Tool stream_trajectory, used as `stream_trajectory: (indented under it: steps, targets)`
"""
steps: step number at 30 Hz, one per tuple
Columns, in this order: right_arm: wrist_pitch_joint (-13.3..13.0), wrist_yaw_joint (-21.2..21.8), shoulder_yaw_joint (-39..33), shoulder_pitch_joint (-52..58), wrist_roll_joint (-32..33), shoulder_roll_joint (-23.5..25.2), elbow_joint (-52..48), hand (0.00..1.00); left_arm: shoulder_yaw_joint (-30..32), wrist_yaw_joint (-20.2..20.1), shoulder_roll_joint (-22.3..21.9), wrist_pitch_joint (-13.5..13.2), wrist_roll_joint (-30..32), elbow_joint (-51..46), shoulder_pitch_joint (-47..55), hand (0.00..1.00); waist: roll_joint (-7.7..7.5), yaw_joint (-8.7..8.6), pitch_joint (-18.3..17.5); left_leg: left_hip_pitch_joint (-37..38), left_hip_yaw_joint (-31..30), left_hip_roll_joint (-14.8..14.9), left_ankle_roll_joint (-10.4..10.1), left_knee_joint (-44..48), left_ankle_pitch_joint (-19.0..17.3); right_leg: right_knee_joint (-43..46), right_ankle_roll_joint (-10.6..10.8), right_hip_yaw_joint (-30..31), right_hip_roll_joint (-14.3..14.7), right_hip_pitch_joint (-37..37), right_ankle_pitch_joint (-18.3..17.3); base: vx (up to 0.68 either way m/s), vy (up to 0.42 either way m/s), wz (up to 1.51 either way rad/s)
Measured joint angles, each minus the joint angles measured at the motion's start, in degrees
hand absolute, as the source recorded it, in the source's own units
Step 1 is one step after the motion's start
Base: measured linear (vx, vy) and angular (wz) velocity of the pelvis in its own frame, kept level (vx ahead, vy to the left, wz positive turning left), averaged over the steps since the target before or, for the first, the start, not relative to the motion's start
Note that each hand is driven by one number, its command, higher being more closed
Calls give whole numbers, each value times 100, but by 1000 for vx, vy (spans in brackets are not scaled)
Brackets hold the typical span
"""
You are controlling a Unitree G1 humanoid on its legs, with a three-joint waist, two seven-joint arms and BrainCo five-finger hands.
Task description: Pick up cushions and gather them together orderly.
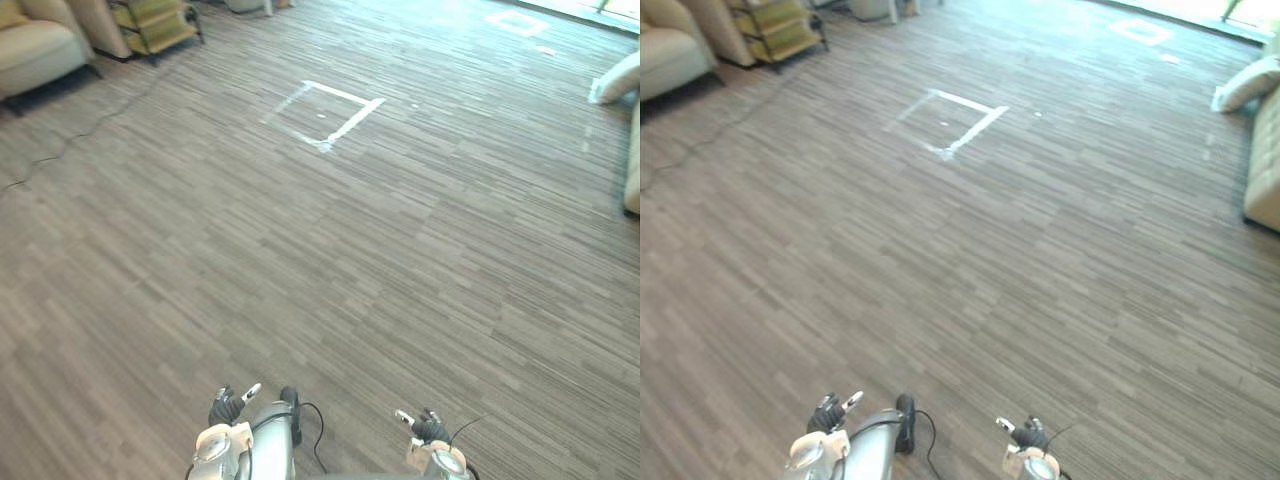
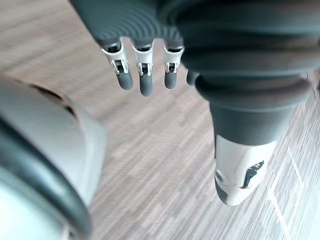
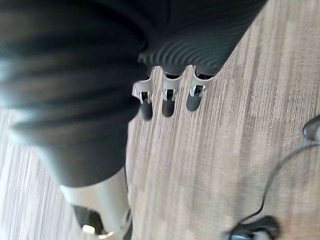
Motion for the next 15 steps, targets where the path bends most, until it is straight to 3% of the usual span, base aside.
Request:
stream_trajectory:
  steps: [1, 2, 4, 6, 8, 10, 11, 12, 13, 14, 15]
  targets:
    - [-48, 23, 32, -4, -8, -30, -103, 0, -39, 13, -21, 20, 7, 157, -53, 0, 41, -86, 39, 597, 124, 4, -6, -163, -239, 1096, -8, -423, -45, -610, -53, 466, 142, -62]
    - [-79, 34, 42, 2, -9, -38, -192, 0, -149, 21, -42, 28, 21, 245, -100, 0, 111, -169, 50, 1071, 218, 20, -22, -438, -360, 1540, -239, -831, -50, -1091, -195, 674, 177, -63]
    - [-120, 37, 44, 15, -12, -29, -367, 0, -357, 49, -128, 64, 55, 322, -178, 0, 160, -220, 47, 1786, 451, 96, -132, -988, -436, 1485, -479, -1595, -127, -1920, -390, 635, 127, -54]
    - [-125, 39, 38, 20, -50, -6, -498, 0, -525, 49, -180, 115, 65, 386, -245, 0, 138, -270, 40, 2314, 666, 123, -204, -1457, -438, 821, -697, -2366, -311, -2531, -495, 515, 91, -46]
    - [-154, 45, -29, -14, -64, -78, -480, 0, -601, 45, -304, 115, 111, 427, -283, 0, 180, -443, 55, 2981, 824, 137, -238, -1956, -419, -613, -977, -2941, -343, -2876, -408, 601, 28, -17]
    - [-143, 58, -115, 4, -29, -134, -387, 0, -797, 34, -303, 114, 163, 486, -302, 0, 191, -545, 53, 3421, 813, 85, -242, -2231, -417, -2148, -1146, -3053, -251, -3009, 220, 610, -41, 8]
    - [-153, 57, -161, 26, -28, -143, -387, 0, -797, 30, -312, 108, 163, 484, -283, 0, 191, -534, 54, 3555, 801, 58, -242, -2254, -416, -2381, -1336, -3010, -225, -3020, 578, 738, -86, -9]
    - [-145, 67, -247, 34, -41, -193, -351, 0, -759, 25, -368, 118, 164, 532, -234, 0, 322, -570, 11, 3783, 699, 184, -378, -2249, -338, -2175, -1885, -2995, -99, -2959, 968, 894, -146, -15]
    - [-113, 89, -299, -31, -110, -221, -335, 0, -688, -30, -383, 124, 266, 554, -232, 0, 471, -580, -33, 3711, 453, 356, -834, -1886, 44, -1728, -1925, -3048, -120, -2992, 506, 888, -178, -13]
    - [-100, 99, -338, -49, -124, -238, -353, 0, -681, -53, -408, 122, 279, 547, -290, 0, 526, -637, -6, 3565, 244, 417, -790, -1433, 310, -1638, -1949, -3060, -66, -2878, 296, 870, -247, -7]
    - [-69, 118, -359, -67, -185, -243, -373, 0, -561, -60, -429, 122, 332, 531, -281, 0, 666, -649, 21, 3102, -54, 690, -736, -197, 900, -1810, -1938, -3046, 126, -2490, 82, 586, -202, -10]
